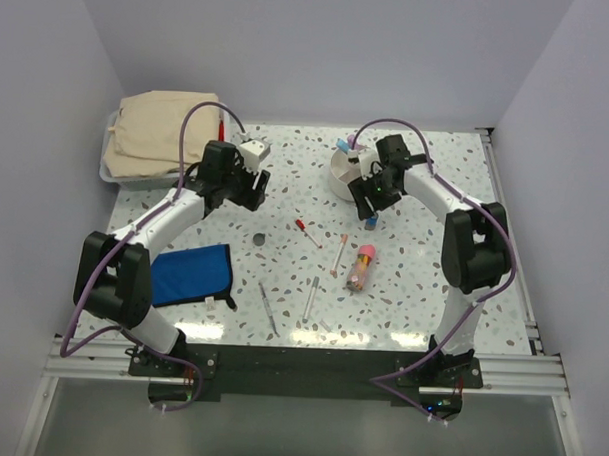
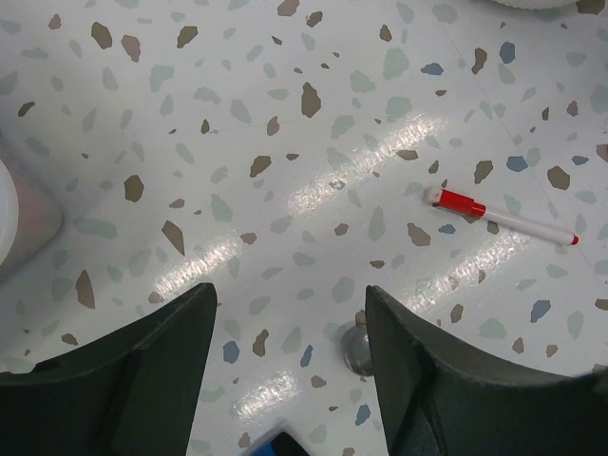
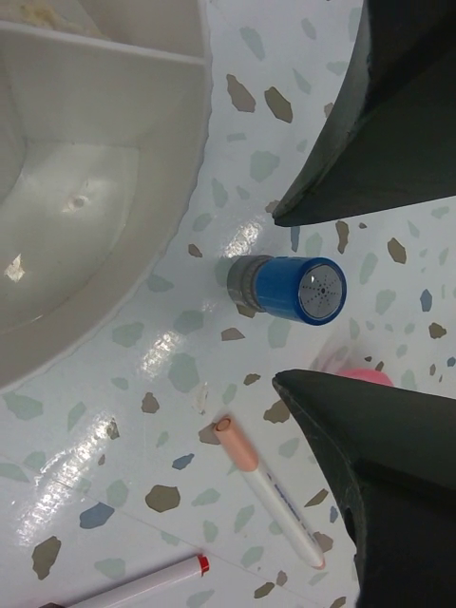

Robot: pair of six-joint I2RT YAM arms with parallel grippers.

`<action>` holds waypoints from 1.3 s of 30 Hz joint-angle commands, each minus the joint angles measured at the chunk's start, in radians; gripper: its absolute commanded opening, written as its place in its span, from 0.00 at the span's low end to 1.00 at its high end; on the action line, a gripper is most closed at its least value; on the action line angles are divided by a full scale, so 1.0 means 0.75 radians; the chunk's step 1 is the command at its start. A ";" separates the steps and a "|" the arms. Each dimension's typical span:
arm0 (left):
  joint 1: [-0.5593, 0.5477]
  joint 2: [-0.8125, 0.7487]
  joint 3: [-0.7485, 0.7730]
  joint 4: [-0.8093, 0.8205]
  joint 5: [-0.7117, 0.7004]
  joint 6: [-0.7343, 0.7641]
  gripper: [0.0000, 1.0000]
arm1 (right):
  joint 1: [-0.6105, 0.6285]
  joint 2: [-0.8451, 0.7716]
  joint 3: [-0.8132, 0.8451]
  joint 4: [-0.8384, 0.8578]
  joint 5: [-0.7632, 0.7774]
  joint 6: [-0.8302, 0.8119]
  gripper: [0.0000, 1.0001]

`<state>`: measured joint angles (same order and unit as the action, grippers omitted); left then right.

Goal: Sort the stationery into containers
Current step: Pick up the stationery from the center of the board.

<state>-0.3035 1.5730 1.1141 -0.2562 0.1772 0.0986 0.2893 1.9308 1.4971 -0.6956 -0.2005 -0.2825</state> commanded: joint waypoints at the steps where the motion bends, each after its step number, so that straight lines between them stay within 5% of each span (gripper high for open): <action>1: 0.000 0.007 0.024 0.029 -0.011 0.026 0.69 | 0.009 -0.024 -0.006 -0.003 0.016 -0.012 0.65; 35: -0.002 0.026 0.028 0.045 0.003 0.006 0.69 | 0.011 0.001 -0.008 -0.005 0.067 0.002 0.47; 39: -0.002 0.026 0.028 0.045 0.005 0.003 0.69 | 0.011 -0.001 -0.012 0.005 0.075 0.002 0.38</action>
<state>-0.3035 1.5913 1.1141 -0.2554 0.1757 0.0978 0.2947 1.9308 1.4544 -0.7021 -0.1665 -0.2810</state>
